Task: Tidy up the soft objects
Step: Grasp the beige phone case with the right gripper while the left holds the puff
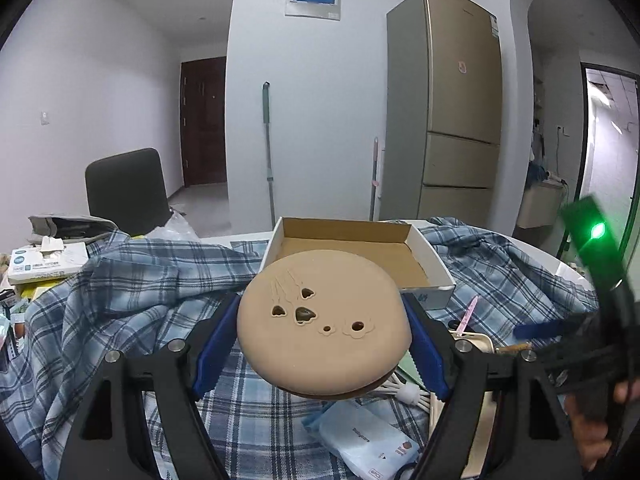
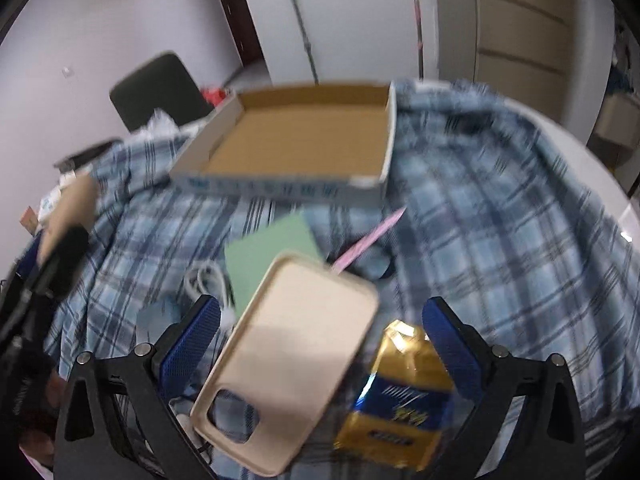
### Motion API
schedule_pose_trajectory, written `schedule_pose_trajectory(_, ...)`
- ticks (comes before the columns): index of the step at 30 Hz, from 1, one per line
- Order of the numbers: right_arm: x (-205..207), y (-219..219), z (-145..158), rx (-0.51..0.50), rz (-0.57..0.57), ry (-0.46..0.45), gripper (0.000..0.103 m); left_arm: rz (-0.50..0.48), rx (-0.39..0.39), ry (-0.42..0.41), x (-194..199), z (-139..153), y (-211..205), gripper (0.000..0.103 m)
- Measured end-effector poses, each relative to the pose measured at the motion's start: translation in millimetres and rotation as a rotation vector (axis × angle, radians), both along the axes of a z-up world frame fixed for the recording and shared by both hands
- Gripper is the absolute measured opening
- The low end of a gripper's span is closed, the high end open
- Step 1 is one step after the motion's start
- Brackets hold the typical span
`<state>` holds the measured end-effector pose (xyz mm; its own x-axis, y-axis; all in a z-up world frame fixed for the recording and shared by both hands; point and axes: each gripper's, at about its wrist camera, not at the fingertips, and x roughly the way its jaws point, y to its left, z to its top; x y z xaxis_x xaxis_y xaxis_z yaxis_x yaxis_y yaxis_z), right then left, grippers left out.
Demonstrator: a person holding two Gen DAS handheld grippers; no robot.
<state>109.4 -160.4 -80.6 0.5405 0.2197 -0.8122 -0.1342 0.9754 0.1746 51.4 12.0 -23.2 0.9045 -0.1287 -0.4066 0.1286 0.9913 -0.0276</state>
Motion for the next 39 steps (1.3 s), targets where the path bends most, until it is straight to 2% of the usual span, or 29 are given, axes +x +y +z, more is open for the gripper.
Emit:
schedule_pose_trajectory(4,2,9,-16,0.007,-0.013,0.071,0.096,0.006,0.002,-0.008,-2,0,-1,0.080)
schedule_pose_trajectory(8,6,18,-16,-0.045,-0.033,0.036,0.089,0.022,-0.007,-0.002,-1,0,1,0.081)
schedule_pose_trajectory(10,9,25,-15,-0.075,-0.032,0.019,0.080,0.033,-0.016,0.005,0,0,4,0.081)
schedule_pose_trajectory(14,16,43,-13,-0.152,0.017,-0.024,0.074,0.042,-0.034,0.018,2,-1,8,0.081)
schedule_pose_trajectory(16,19,50,-7,-0.174,0.045,-0.072,0.061,0.043,-0.036,0.019,2,0,8,0.081)
schedule_pose_trajectory(17,22,54,-4,-0.190,0.072,-0.097,0.061,0.043,-0.034,0.017,2,0,7,0.081)
schedule_pose_trajectory(19,28,66,-2,-0.249,0.141,-0.109,0.071,0.040,-0.029,0.015,1,0,6,0.081)
schedule_pose_trajectory(21,28,71,-4,-0.302,0.153,-0.098,0.078,0.042,-0.032,0.014,1,1,6,0.081)
schedule_pose_trajectory(24,20,60,-2,-0.239,0.134,-0.080,0.085,0.046,-0.043,0.019,2,1,8,0.081)
schedule_pose_trajectory(33,-8,49,-9,-0.207,0.197,-0.054,0.086,0.055,-0.055,0.023,4,0,12,0.081)
schedule_pose_trajectory(39,-11,47,-25,-0.199,0.218,-0.012,0.083,0.049,-0.035,-0.007,0,3,9,0.081)
